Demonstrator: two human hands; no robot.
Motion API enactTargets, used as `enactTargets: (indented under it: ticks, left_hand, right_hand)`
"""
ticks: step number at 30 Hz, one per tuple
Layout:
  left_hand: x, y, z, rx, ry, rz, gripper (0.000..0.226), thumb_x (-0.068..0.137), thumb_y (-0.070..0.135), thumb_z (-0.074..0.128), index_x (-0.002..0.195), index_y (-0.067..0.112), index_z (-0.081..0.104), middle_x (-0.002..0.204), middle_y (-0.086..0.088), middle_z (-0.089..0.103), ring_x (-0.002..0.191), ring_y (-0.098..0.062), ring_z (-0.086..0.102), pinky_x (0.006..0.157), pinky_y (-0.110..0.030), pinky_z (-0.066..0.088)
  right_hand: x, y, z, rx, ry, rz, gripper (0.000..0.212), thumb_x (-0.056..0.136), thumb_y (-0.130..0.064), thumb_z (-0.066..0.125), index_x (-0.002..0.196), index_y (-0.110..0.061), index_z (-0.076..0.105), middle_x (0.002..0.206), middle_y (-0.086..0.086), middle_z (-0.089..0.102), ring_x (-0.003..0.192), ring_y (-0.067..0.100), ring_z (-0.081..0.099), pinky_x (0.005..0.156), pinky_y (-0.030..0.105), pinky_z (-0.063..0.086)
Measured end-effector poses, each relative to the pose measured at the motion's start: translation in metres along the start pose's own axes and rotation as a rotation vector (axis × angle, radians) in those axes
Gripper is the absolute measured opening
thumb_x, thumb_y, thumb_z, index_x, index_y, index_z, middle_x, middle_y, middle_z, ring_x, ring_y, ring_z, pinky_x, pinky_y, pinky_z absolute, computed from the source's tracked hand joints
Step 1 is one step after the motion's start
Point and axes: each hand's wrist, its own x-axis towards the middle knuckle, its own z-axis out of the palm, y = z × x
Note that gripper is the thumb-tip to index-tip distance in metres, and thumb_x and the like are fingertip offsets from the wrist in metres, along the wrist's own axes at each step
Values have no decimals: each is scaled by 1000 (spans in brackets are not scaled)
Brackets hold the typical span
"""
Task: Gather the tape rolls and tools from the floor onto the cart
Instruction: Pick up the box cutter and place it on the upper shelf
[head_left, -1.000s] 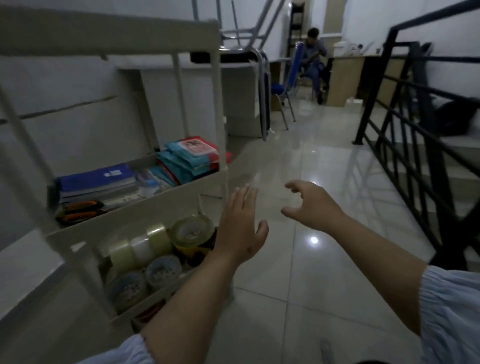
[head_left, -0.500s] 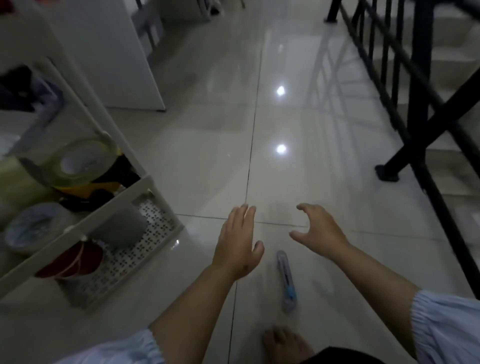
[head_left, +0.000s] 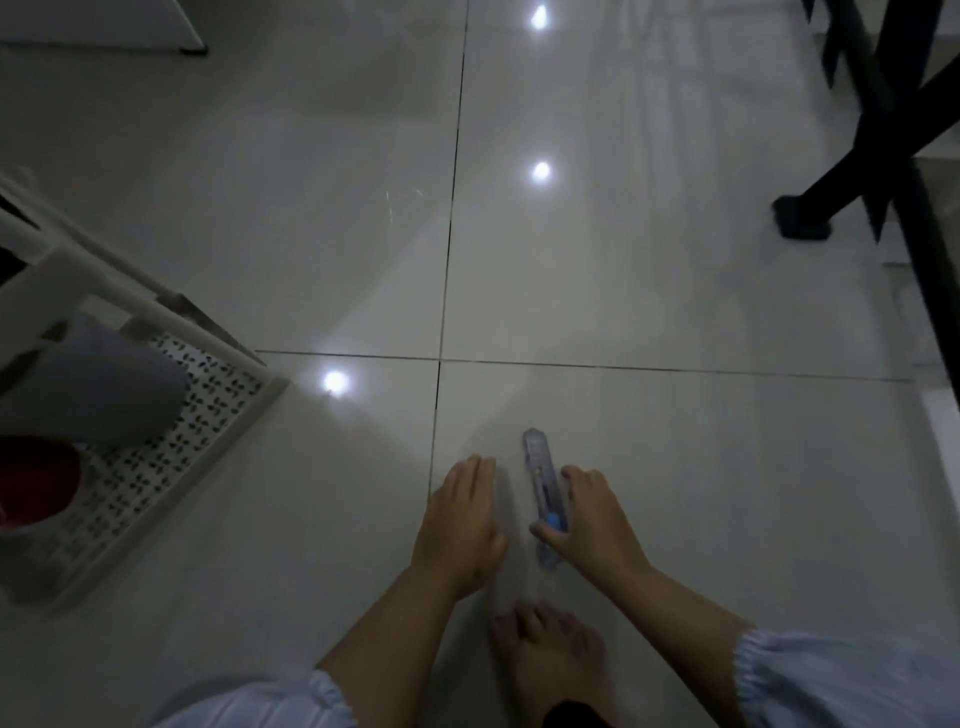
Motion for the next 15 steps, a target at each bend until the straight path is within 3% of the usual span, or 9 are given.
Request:
enactTargets:
  ticks: [2,6,10,15]
  left_hand:
    - [3,2,5,15,-28,14,73,88,20,46,145,9,4,156,-10,6,144,-25,4,119,-36,11]
    - [9,6,4,4,26,11,69,86,21,49,143,6,15,150,-13,21,138,-28,20,112,-35,24]
    - [14,3,-7,-19,35,23,68,84,19,49,142,7,14,148,-11,23,135,-24,23,109,-33,27]
    - [12,-7,-32,-48,117,-43,75,89,19,47,146,11,0,157,-9,-5,145,-22,-5,119,-38,11]
  right_hand:
    - [3,-2,4,39,0,-2,48,74,-25,73,111,-7,49,107,11,51,99,26,51,74,26,40]
    - [8,-4,5,63,32,23,37,71,-14,68,104,-4,54,104,14,54,94,29,54,80,37,47]
    - [11,-10,6,69,55,12,36,70,-14,66,103,-5,56,102,13,54,93,28,53,74,30,42]
    - [12,-40,-11,150,139,-62,45,72,-15,70,113,-9,55,107,10,55,93,21,55,80,26,47]
